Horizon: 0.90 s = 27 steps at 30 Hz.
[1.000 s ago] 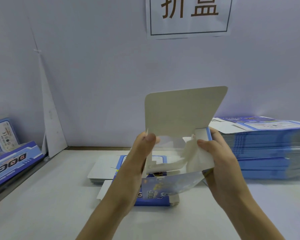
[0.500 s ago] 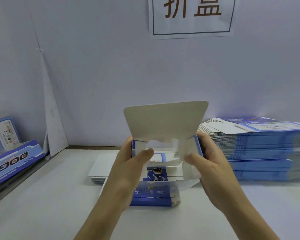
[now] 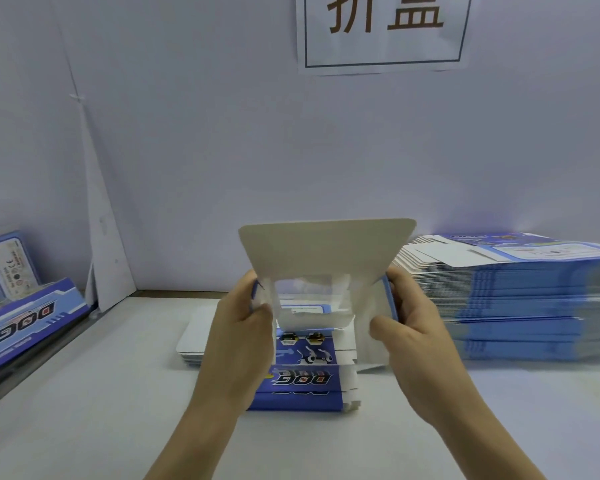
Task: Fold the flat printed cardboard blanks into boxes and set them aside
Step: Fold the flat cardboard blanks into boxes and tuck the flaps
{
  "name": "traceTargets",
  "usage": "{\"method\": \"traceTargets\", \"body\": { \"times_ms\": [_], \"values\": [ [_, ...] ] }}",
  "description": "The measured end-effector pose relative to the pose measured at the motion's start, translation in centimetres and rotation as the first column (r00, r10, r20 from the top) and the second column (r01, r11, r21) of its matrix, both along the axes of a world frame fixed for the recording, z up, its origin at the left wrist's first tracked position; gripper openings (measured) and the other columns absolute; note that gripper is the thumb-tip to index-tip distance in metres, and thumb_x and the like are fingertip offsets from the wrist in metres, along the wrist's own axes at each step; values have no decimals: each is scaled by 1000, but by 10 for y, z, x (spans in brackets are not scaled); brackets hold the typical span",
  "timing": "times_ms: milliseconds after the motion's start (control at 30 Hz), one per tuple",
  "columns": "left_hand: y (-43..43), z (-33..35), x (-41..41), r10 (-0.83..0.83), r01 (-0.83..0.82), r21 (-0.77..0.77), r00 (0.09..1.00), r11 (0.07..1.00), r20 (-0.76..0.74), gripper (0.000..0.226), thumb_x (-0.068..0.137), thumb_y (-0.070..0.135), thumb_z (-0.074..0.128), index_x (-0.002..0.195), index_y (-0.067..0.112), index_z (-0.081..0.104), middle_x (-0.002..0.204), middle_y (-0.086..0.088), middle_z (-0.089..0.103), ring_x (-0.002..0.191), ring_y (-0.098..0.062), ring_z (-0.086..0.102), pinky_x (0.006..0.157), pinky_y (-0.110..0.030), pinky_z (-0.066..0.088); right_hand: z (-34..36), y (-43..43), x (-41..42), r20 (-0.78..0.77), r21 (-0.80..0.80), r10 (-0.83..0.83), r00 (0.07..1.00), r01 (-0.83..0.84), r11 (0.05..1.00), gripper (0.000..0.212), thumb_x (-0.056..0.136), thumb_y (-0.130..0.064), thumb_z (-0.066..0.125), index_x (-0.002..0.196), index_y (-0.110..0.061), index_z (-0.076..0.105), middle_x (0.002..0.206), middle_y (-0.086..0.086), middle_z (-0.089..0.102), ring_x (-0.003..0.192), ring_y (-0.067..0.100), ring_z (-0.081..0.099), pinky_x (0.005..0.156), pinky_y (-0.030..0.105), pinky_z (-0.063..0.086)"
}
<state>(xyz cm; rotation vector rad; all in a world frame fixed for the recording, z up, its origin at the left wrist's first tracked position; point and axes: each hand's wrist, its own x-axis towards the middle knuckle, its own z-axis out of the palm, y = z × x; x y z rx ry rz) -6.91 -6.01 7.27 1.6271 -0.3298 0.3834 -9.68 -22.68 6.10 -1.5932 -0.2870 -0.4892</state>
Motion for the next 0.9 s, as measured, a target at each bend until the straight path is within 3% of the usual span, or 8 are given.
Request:
{"method": "traceTargets", "body": {
  "times_ms": [133, 300, 367, 433, 533, 633, 767, 900],
  "values": [
    [-3, -1, -2, 60, -60, -9, 998, 998, 26, 47, 79, -18, 32, 64, 19, 56, 44, 13, 37, 41, -6, 27, 40, -11, 23, -2, 2, 0, 11, 42, -63, 998, 63, 997, 64, 76, 16, 40, 97, -36, 69, 82, -14, 70, 63, 14, 48, 53, 15, 39],
    [-1, 9, -4, -182, 164, -153, 976, 975, -117, 23, 82, 29, 63, 104, 35, 67, 91, 14, 71, 80, -6, 65, 64, -27, 49, 13, -17, -9, -55, -291, -39, 998, 21, 956, 13, 91, -18, 67, 92, -31, 69, 84, -18, 73, 77, 0, 67, 65, 10, 47],
    [6, 10, 1, -293, 246, -261, 942, 933, -161, 47, 71, 43, 61, 116, 34, 63, 108, 8, 72, 100, -11, 68, 80, -35, 51, 15, -31, -8, -83, -418, -169, 982, 120, 901, 21, 93, -33, 61, 86, -16, 71, 77, -2, 72, 77, 18, 68, 71, 31, 54],
    [10, 9, 2, -328, 290, -318, 942, 903, -72, 56, 63, 41, 68, 118, 33, 60, 113, 10, 70, 106, -6, 65, 89, -29, 52, 15, -37, -5, -123, -306, -287, 950, 239, 922, 37, 92, -39, 59, 86, -4, 71, 86, 20, 70, 86, 39, 65, 76, 50, 55],
    [10, 4, -2, -309, 301, 82, 944, 950, 113, 98, 55, 52, 77, 141, 47, 31, 134, 27, 50, 119, 6, 52, 83, -12, 51, 18, -30, -5, -183, 30, -292, 939, 302, 953, 32, 95, -37, 55, 88, -12, 74, 88, 10, 75, 76, 19, 72, 55, 37, 58],
    [-2, -10, -1, -195, 24, 498, 936, 867, 294, 136, 47, 66, 81, 141, 56, -18, 151, 35, 3, 143, 0, 19, 109, -45, 40, 18, -19, -7, -220, 116, -118, 968, 146, 982, 38, 90, -45, 53, 92, -12, 71, 93, 2, 76, 81, 14, 73, 56, 27, 58],
    [-4, -16, 11, -128, -114, 497, 895, 860, 427, 146, 48, 52, 88, 144, 37, -22, 148, 26, 0, 142, -18, 21, 96, -49, 50, 21, -15, -13, -39, -91, -128, 991, 124, 988, 30, 84, -56, 56, 92, -32, 74, 95, 0, 76, 93, 16, 70, 82, 31, 58],
    [7, -14, 17, -139, -132, 475, 858, 870, 494, 148, 46, 46, 91, 152, 26, -11, 148, 12, 10, 137, -9, 27, 93, -32, 54, 26, -17, -18, 245, 148, -142, 959, 108, 983, 24, 82, -29, 61, 88, -49, 74, 84, -19, 74, 79, -4, 68, 67, 10, 51]
  ]
}}
